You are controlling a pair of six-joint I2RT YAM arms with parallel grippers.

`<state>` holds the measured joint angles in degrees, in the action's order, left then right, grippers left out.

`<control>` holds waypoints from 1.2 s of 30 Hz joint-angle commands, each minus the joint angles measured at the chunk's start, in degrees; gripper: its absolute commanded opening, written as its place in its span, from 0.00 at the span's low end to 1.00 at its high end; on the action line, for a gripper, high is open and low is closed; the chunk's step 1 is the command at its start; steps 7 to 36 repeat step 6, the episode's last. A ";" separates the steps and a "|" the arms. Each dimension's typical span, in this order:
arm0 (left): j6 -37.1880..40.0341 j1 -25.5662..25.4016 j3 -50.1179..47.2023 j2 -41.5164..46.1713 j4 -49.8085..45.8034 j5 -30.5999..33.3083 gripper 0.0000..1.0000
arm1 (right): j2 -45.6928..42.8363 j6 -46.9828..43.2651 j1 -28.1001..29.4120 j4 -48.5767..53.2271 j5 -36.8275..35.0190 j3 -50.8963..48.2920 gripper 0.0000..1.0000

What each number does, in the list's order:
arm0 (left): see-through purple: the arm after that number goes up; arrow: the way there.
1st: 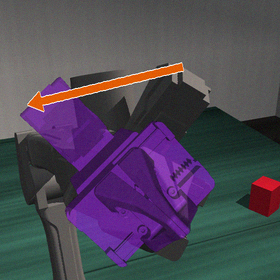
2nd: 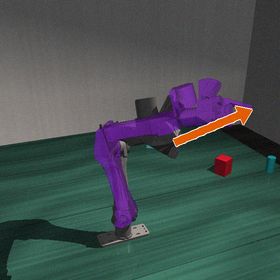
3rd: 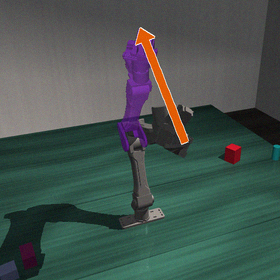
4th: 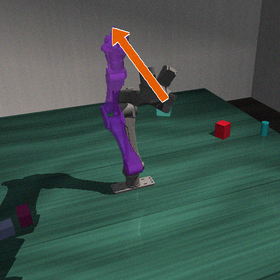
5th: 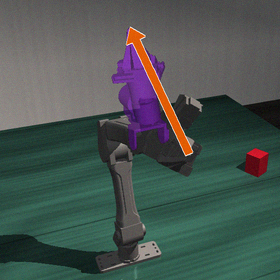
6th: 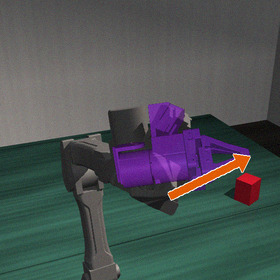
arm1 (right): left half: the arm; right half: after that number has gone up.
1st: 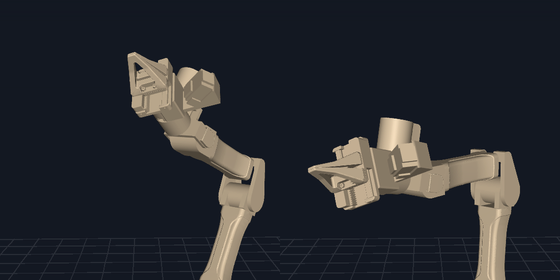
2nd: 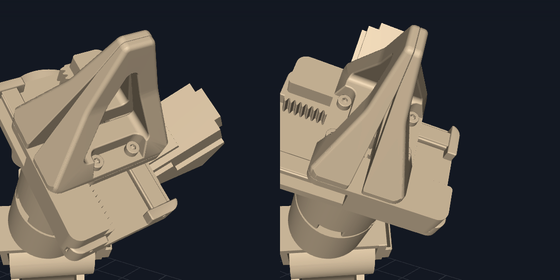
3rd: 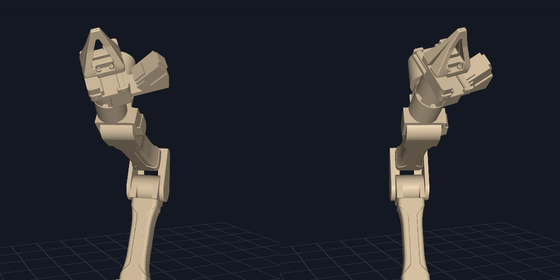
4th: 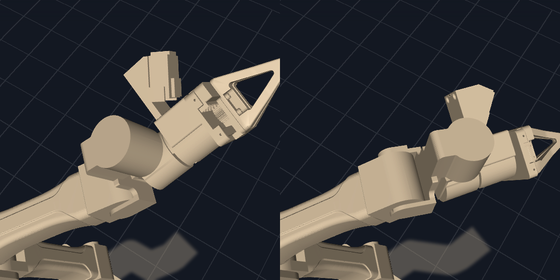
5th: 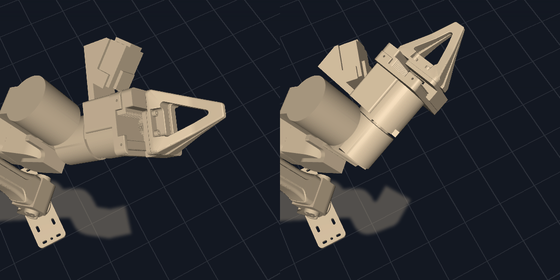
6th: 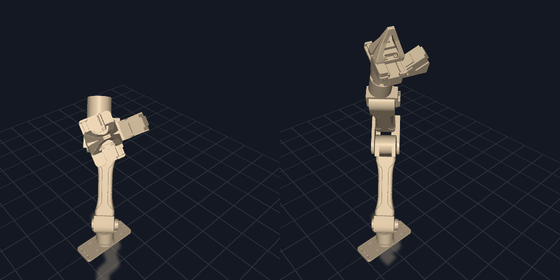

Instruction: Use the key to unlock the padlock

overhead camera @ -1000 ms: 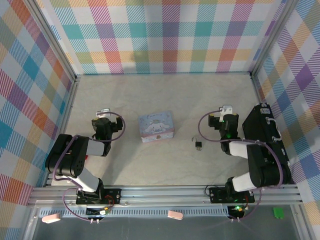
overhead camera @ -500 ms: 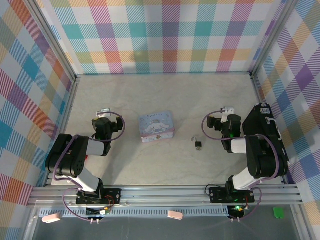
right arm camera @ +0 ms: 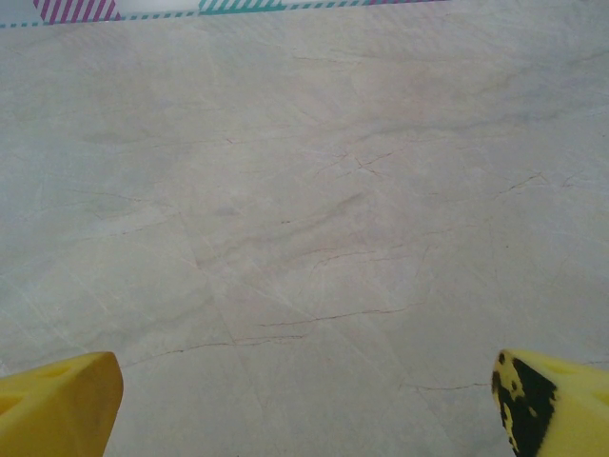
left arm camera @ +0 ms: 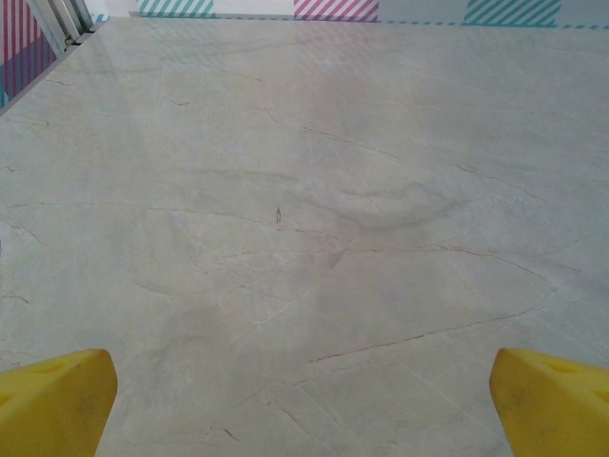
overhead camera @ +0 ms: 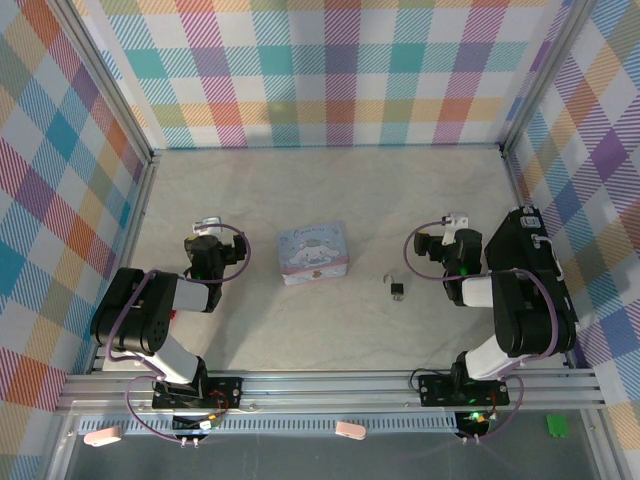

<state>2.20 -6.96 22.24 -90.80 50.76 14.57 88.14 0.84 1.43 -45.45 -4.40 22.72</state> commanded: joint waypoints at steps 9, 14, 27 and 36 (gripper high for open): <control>-0.66 0.46 0.68 0.34 0.13 -0.47 1.00 | -0.46 0.48 -0.22 -2.26 0.89 0.63 0.99; -0.66 0.46 0.68 0.34 0.13 -0.47 1.00 | -0.46 0.48 -0.22 -2.26 0.89 0.63 0.99; -0.66 0.46 0.68 0.34 0.13 -0.47 1.00 | -0.46 0.48 -0.22 -2.26 0.89 0.63 0.99; -0.66 0.46 0.68 0.34 0.13 -0.47 1.00 | -0.46 0.48 -0.22 -2.26 0.89 0.63 0.99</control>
